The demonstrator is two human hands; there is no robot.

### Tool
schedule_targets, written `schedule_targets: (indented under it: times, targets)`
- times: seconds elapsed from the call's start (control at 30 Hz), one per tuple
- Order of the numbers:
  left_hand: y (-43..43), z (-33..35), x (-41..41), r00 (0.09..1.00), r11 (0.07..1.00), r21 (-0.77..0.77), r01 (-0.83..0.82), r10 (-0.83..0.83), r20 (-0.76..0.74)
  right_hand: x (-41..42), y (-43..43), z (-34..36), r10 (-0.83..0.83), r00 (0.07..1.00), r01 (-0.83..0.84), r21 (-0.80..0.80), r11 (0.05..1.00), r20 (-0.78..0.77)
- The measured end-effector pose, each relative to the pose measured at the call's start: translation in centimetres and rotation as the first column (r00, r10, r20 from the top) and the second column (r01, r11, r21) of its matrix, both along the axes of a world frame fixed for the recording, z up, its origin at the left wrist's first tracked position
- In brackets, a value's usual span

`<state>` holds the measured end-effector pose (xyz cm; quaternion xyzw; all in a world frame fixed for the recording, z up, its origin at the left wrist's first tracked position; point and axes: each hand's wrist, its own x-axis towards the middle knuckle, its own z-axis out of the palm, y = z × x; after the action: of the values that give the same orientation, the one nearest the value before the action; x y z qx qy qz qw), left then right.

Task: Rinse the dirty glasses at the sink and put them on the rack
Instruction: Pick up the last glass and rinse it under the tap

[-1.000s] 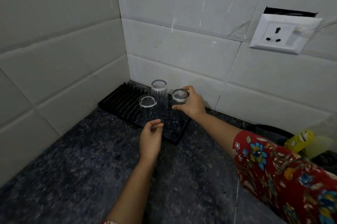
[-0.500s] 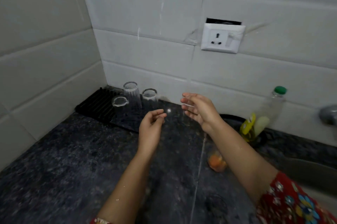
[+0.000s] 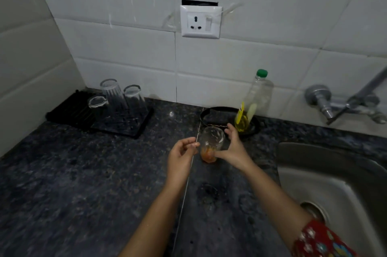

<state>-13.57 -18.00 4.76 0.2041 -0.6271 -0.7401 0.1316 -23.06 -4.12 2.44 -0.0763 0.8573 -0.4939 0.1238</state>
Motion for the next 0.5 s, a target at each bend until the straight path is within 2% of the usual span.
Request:
schedule_targets:
  times: [0.07, 0.13, 0.27, 0.5]
  targets:
    - [0.4, -0.2, 0.2, 1.0, 1.0, -0.004, 0.007, -0.007, -0.004, 0.1, -1.1, -1.5, -0.024, 0.997, 0.033, -0.123, 0.992, 0.07]
    - [0.5, -0.1, 0.4, 1.0, 1.0, 0.001, 0.008, -0.008, -0.011, 0.1, -1.9, -2.4, -0.076, 0.995, 0.085, -0.163, 0.983, 0.062]
    - [1.1, -0.3, 0.2, 0.999, 0.999, -0.001, -0.032, 0.032, -0.035, 0.6, -1.6, -2.7, -0.09, 0.994, 0.083, -0.112, 0.99, -0.063]
    - [6.3, -0.9, -0.5, 0.987, 0.995, -0.018, -0.101, 0.098, -0.125, 3.1, 5.3, -1.0, -0.151, 0.97, 0.106, -0.226, 0.968, -0.19]
